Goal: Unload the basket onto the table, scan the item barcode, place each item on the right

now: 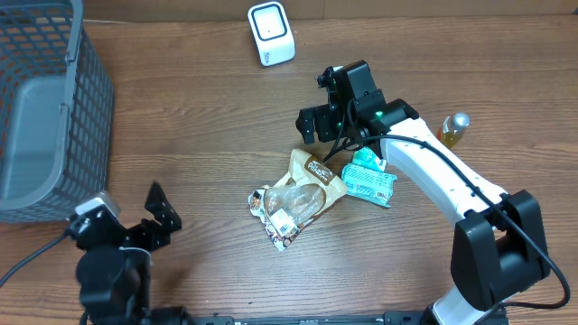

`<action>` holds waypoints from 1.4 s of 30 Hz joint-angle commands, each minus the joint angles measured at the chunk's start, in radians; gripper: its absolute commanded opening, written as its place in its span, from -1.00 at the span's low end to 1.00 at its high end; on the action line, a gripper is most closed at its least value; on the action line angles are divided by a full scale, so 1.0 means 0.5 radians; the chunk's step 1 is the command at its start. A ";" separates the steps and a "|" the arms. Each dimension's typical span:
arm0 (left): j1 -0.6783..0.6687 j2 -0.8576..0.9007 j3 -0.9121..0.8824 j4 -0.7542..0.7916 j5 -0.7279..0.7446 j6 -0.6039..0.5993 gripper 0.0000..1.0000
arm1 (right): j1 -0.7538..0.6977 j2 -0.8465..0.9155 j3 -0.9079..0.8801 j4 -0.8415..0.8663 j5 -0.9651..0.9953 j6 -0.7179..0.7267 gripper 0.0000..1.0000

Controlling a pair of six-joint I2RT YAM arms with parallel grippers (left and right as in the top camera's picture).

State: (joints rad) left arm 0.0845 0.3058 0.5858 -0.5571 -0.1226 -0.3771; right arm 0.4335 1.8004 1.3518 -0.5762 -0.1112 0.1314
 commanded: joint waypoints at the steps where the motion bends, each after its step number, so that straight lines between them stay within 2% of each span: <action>1: -0.013 -0.098 -0.093 0.467 0.270 0.205 0.99 | 0.002 -0.005 -0.008 0.006 0.020 0.014 1.00; 2: -0.013 -0.146 -0.171 0.781 0.353 0.249 0.99 | 0.002 -0.005 -0.008 0.007 0.020 0.014 1.00; 3: -0.013 -0.175 -0.222 0.949 0.385 0.248 0.99 | 0.002 -0.005 -0.008 0.006 0.020 0.013 1.00; 7: -0.014 -0.291 -0.414 1.392 0.439 0.247 1.00 | 0.002 -0.005 -0.008 0.006 0.020 0.013 1.00; 13: -0.014 -0.479 -0.678 1.711 0.438 0.246 0.99 | 0.002 -0.005 -0.008 0.007 0.020 0.014 1.00; 20: -0.017 -0.604 -0.877 1.875 0.394 0.246 0.99 | 0.002 -0.005 -0.008 0.006 0.020 0.013 1.00; 30: -0.050 -0.604 -1.158 1.873 0.324 0.162 0.99 | 0.002 -0.005 -0.008 0.006 0.020 0.014 1.00; 42: -0.068 -0.604 -1.162 1.143 0.086 0.172 0.99 | 0.002 -0.005 -0.008 0.006 0.020 0.013 1.00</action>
State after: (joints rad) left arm 0.0582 0.0154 0.0086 0.0650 -0.0238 -0.2855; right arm 0.4335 1.8004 1.3514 -0.5766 -0.1108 0.1310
